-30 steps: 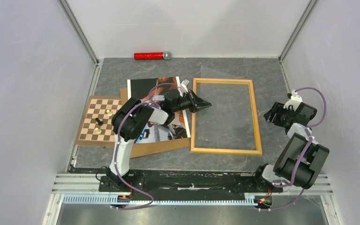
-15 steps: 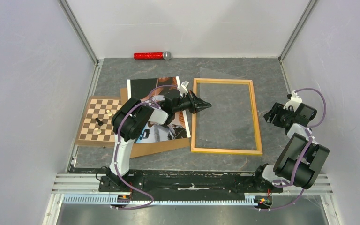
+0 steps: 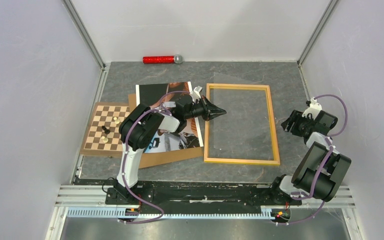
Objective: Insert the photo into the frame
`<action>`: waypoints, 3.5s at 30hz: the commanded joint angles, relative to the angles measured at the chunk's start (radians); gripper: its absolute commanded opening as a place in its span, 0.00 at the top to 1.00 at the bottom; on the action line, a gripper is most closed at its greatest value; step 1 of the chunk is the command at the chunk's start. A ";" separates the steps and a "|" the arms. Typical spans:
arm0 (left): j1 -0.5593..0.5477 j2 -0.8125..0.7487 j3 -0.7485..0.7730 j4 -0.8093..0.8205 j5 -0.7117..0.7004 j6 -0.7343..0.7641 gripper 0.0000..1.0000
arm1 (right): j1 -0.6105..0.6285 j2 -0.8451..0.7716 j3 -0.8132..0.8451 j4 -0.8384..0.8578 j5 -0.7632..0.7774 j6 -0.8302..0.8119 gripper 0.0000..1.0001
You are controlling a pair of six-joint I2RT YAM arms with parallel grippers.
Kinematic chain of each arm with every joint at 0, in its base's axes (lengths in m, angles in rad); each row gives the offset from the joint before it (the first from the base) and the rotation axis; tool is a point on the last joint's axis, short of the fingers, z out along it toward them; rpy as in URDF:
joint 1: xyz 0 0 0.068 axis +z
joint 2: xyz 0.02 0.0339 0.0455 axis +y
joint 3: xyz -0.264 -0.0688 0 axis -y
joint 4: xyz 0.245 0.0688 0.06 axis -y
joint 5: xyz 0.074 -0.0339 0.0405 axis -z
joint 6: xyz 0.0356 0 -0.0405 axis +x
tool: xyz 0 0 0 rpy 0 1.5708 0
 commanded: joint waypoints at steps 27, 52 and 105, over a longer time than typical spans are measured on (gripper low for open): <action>-0.010 -0.054 -0.003 0.040 0.037 -0.143 0.98 | -0.015 -0.005 -0.008 0.030 -0.017 -0.023 0.39; -0.011 -0.047 -0.010 0.018 0.066 -0.133 0.98 | -0.020 0.007 -0.010 0.031 -0.010 -0.028 0.39; -0.026 0.058 0.056 -0.009 0.126 -0.028 0.98 | -0.020 0.019 -0.022 0.038 -0.015 -0.034 0.39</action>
